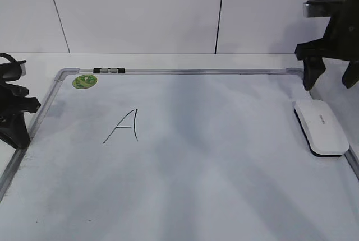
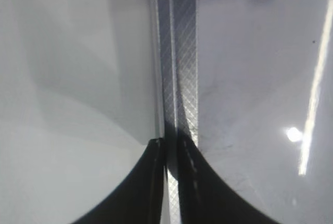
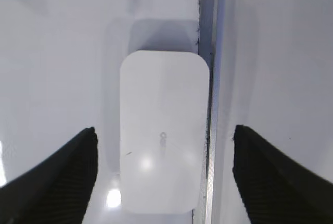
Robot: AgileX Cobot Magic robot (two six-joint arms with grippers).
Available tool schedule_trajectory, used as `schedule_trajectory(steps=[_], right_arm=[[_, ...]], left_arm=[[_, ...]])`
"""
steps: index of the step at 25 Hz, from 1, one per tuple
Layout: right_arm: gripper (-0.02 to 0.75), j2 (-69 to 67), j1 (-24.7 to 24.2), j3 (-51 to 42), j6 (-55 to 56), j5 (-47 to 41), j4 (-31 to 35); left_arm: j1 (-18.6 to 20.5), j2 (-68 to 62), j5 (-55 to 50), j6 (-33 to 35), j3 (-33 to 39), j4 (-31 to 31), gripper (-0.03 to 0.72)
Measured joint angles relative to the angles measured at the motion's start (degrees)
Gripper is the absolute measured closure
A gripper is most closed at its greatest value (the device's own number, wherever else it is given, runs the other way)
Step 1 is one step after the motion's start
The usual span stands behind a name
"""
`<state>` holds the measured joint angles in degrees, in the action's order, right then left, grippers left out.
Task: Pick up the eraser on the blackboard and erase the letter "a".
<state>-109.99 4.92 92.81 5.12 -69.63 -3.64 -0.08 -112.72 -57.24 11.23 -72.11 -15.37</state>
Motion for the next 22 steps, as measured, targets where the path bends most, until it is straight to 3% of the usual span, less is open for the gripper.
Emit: schedule_trajectory(steps=[3, 11, 15, 22], right_arm=[[0.104, 1.76, 0.00, 0.10, -0.94, -0.26, 0.25], [0.116, 4.41, 0.00, 0.10, -2.80, -0.39, 1.49], [0.122, 6.79, 0.00, 0.10, -3.44, -0.58, 3.64], [0.139, 13.20, 0.00, -3.33, -3.71, -0.72, 3.64]], left_arm=[[0.00, 0.00, -0.24, 0.34, -0.88, 0.50, 0.601], [0.00, 0.00, -9.03, 0.56, -9.72, 1.81, 0.400], [0.00, 0.37, -11.26, 0.56, -13.83, 2.09, 0.384], [0.00, 9.17, -12.17, 0.56, -14.21, 1.94, 0.381]])
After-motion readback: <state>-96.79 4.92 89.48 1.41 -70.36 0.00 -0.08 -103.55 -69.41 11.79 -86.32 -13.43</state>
